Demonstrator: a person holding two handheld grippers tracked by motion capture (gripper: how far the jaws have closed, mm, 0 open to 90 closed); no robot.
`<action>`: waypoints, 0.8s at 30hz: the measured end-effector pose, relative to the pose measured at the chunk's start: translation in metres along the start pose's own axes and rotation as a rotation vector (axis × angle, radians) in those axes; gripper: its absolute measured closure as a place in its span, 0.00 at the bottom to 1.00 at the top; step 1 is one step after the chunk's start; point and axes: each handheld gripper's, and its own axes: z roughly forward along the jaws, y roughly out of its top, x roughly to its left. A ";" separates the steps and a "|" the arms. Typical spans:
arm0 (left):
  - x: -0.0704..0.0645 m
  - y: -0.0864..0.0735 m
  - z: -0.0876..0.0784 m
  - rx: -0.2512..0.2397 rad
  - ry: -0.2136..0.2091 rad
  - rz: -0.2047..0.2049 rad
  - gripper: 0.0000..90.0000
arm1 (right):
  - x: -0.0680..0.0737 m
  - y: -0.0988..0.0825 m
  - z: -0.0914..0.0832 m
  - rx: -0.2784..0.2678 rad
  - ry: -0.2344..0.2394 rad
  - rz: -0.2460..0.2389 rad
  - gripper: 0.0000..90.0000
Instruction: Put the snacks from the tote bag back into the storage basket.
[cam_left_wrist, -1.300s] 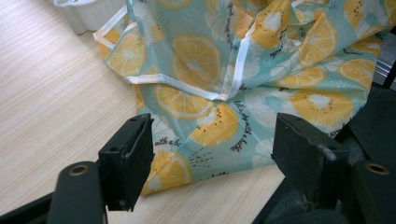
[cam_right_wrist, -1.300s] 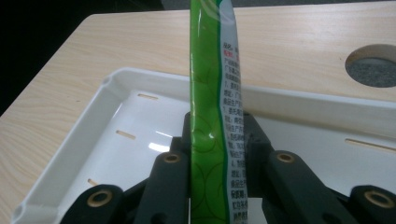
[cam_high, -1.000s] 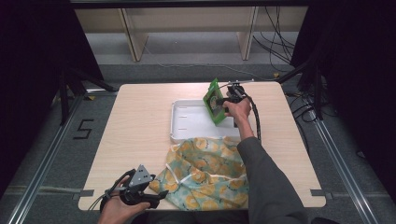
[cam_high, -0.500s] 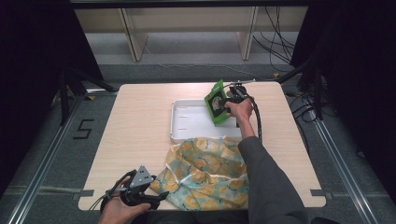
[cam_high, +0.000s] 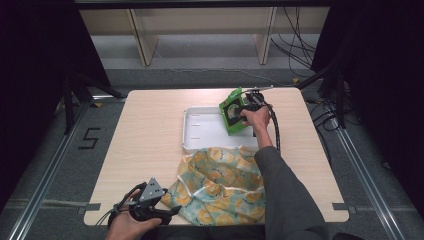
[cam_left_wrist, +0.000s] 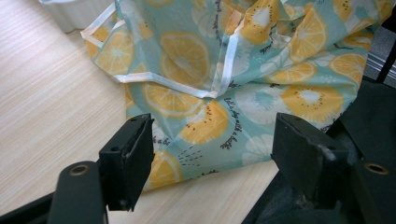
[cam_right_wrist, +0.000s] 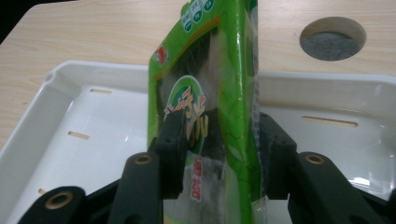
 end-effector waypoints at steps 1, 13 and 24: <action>-0.001 0.000 0.000 0.000 -0.002 -0.018 0.32 | 0.000 0.000 0.000 0.008 0.002 0.003 0.66; -0.001 0.000 0.000 0.000 -0.002 -0.002 0.32 | -0.009 -0.003 0.004 0.012 -0.024 0.009 0.63; -0.001 0.000 0.001 0.005 -0.009 0.008 0.32 | -0.013 -0.004 0.003 0.001 -0.015 0.038 0.63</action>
